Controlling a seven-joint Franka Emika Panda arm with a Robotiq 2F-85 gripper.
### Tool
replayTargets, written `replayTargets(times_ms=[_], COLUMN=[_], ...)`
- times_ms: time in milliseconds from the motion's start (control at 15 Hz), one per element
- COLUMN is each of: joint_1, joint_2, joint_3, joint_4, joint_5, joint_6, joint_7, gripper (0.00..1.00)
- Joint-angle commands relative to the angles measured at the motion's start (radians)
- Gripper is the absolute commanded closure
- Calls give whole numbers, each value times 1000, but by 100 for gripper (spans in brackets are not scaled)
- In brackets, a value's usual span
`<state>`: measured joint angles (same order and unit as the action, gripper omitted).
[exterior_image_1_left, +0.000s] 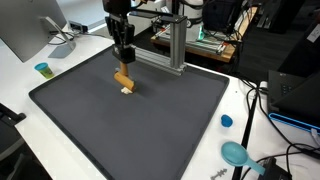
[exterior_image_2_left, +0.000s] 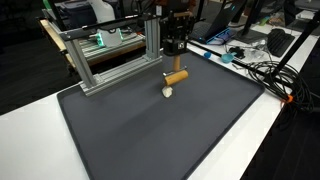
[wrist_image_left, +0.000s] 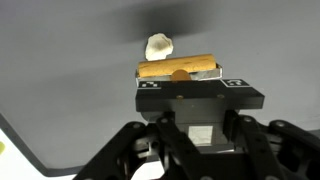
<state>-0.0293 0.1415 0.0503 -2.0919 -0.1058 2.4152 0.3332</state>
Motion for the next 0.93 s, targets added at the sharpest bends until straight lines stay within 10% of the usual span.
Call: replayTargets(times_ms=[0,333,400,467,533,867], joint_1=[17,13,14,15,17,18], joint_2=[67,71,70,72,69,89], joint_3=[-56,-69,-68,-69,-71,-79], joint_4=[81,60,61,59,56,47], joint_5=[-14,67,80,78,68,67], joint_6=[-48,-78,-84,-83,-79,-66], joint_7=[18,-57,-69,-68,-67,-61], gripper=[78,78,53,53,78,78])
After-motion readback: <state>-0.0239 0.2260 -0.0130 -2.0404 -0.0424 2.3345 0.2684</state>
